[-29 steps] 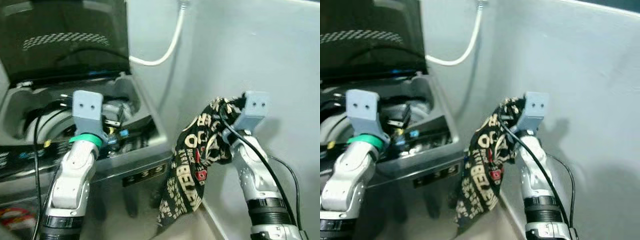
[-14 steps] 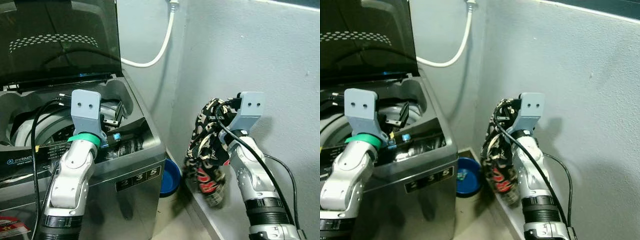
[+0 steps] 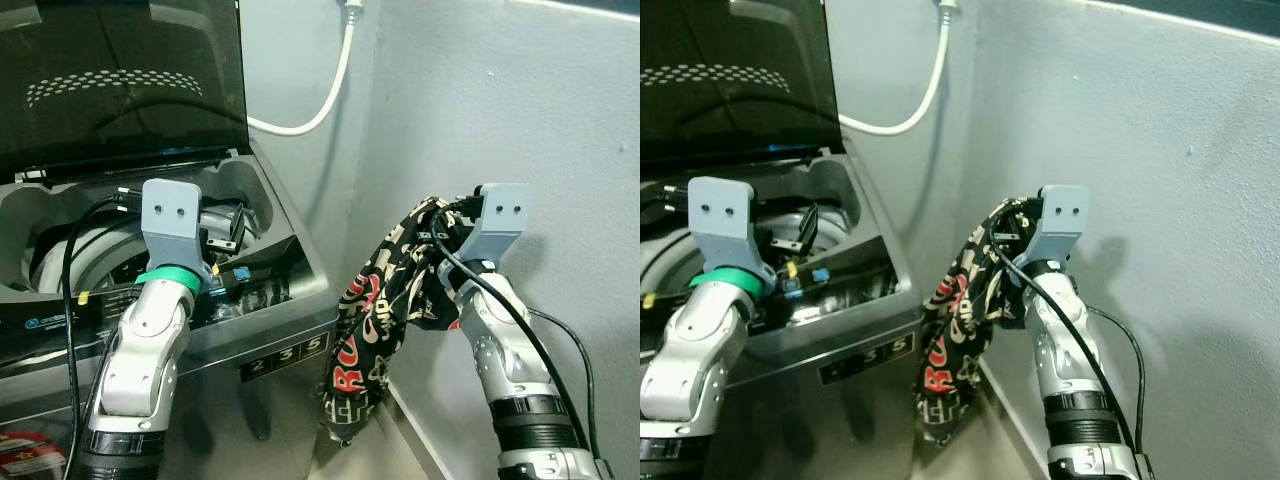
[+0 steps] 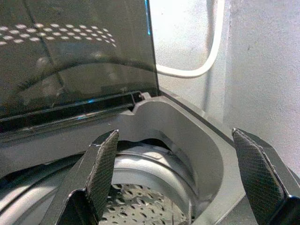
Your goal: Clothes washing
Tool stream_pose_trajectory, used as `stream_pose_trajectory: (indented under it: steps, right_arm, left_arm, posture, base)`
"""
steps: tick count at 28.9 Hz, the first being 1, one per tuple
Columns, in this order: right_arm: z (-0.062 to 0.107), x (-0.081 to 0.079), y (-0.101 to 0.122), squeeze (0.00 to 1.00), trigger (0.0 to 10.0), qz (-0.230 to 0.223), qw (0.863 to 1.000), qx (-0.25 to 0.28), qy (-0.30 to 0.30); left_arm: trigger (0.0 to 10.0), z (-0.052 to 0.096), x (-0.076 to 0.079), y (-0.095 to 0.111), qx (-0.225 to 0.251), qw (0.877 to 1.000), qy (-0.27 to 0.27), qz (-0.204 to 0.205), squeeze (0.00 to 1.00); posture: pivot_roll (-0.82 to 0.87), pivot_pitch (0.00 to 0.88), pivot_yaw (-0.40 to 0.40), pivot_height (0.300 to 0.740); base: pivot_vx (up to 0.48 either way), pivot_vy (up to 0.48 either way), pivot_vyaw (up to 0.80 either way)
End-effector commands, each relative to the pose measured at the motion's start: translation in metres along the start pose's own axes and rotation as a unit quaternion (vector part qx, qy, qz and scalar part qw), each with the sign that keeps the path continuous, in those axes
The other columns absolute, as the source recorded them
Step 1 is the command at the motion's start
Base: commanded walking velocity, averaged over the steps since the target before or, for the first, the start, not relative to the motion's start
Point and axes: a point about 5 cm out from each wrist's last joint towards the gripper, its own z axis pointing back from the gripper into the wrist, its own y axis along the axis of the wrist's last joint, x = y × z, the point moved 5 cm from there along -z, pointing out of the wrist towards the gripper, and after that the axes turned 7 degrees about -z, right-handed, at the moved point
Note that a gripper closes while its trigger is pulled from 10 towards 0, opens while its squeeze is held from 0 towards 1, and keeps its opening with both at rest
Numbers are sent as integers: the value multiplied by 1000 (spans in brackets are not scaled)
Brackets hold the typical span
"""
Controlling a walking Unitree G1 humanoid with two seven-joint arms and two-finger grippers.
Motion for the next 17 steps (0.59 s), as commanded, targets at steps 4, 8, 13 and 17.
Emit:
stream_pose_trajectory:
  steps: [4, 8, 13, 17]
  right_arm:
    - [0, 0, 3, 0, 10000, 0, 1000, 7, 0]
    - [0, -1, 3, 0, 10000, -1, 1000, 7, 1]
    - [0, -2, 3, 0, 10000, -3, 1000, 7, 4]
    - [0, -2, 3, 0, 10000, -3, 1000, 7, 5]
  left_arm:
    - [10000, 1, -1, -3, -6, 1000, -1, 2, 0]
    - [10000, 1, -1, -3, -8, 1000, -3, -1, 0]
    - [10000, 1, -3, -5, -17, 1000, -2, -10, 0]
    - [10000, 1, -4, -5, -18, 1000, 1, -13, 0]
  posture:
    - [5, 43, 17, 740]
    - [6, 43, 17, 740]
    - [5, 43, 17, 740]
    - [5, 43, 17, 740]
  base:
    - [0, 442, 0]
    - [0, 401, 0]
    - [0, -217, 0]
    - [0, -480, 0]
